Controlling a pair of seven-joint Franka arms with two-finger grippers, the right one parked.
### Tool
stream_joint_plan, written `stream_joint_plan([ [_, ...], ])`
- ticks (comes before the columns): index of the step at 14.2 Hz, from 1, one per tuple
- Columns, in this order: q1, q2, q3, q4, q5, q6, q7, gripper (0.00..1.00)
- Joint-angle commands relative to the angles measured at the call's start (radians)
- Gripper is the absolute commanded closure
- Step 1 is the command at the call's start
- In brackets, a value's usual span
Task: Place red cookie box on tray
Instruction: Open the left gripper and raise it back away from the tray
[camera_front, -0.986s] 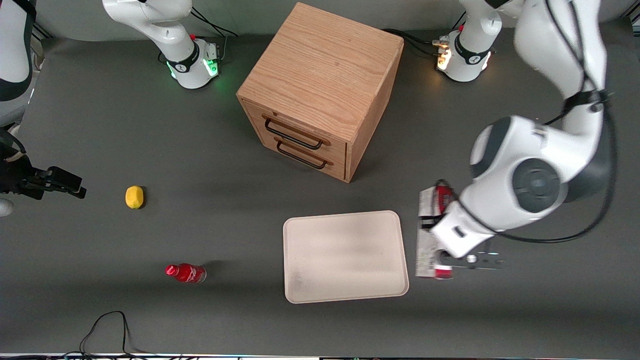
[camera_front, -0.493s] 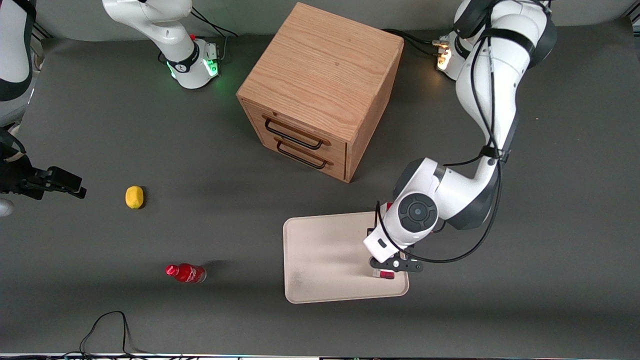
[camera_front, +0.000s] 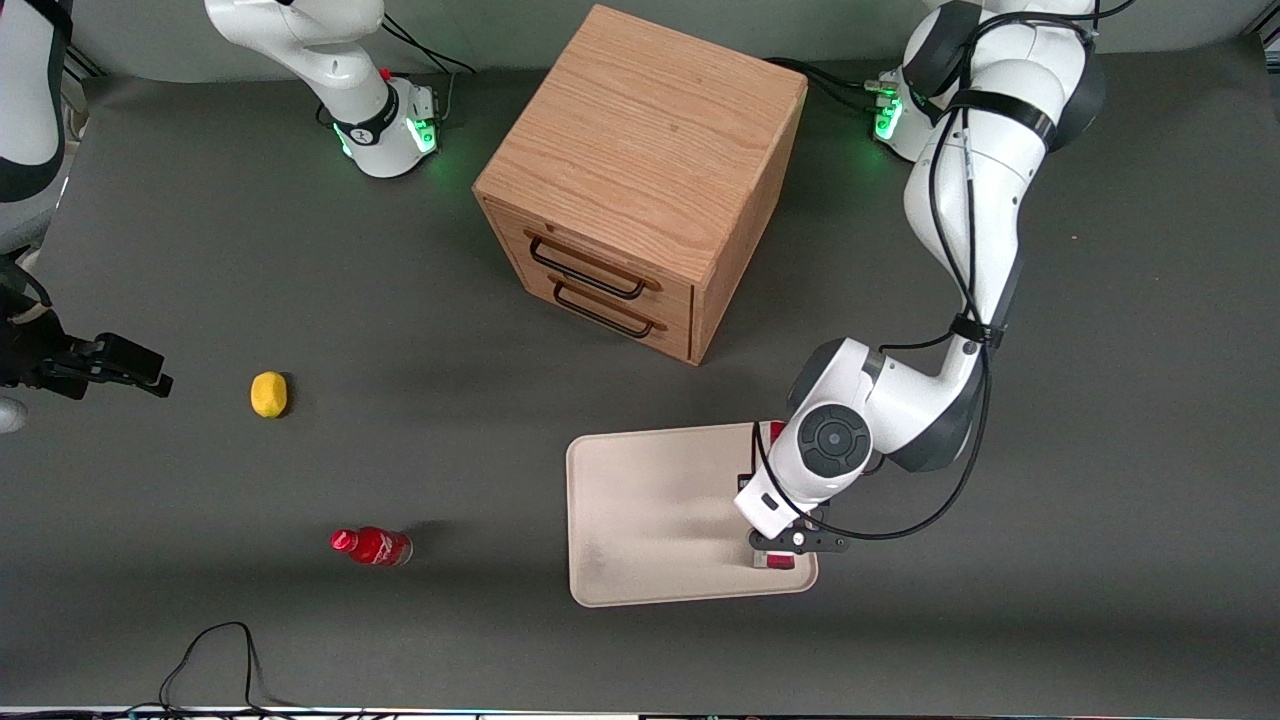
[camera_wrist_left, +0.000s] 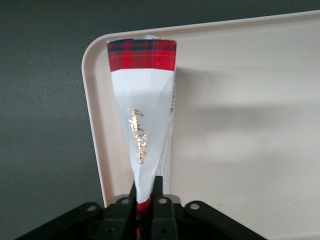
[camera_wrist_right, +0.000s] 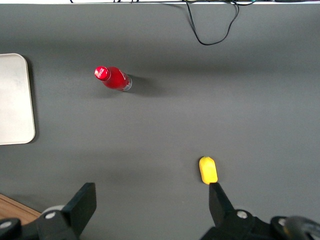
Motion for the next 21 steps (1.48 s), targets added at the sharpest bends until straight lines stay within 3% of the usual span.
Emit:
stream_joint_plan([
  [1, -0.012, -0.044, 0.012, -0.049, 0.014, 0.047, -0.034, 0.0],
  [3, -0.003, -0.098, 0.012, -0.08, 0.01, 0.048, -0.044, 0.0],
  [6, 0.02, -0.321, 0.089, -0.29, -0.002, 0.048, -0.04, 0.0],
  [10, 0.072, -0.636, 0.162, -0.527, -0.097, -0.046, 0.013, 0.0],
  [16, 0.233, -0.888, 0.216, -0.561, -0.228, -0.358, 0.334, 0.0],
  [21, 0.284, -0.994, 0.281, -0.564, -0.228, -0.455, 0.474, 0.0],
])
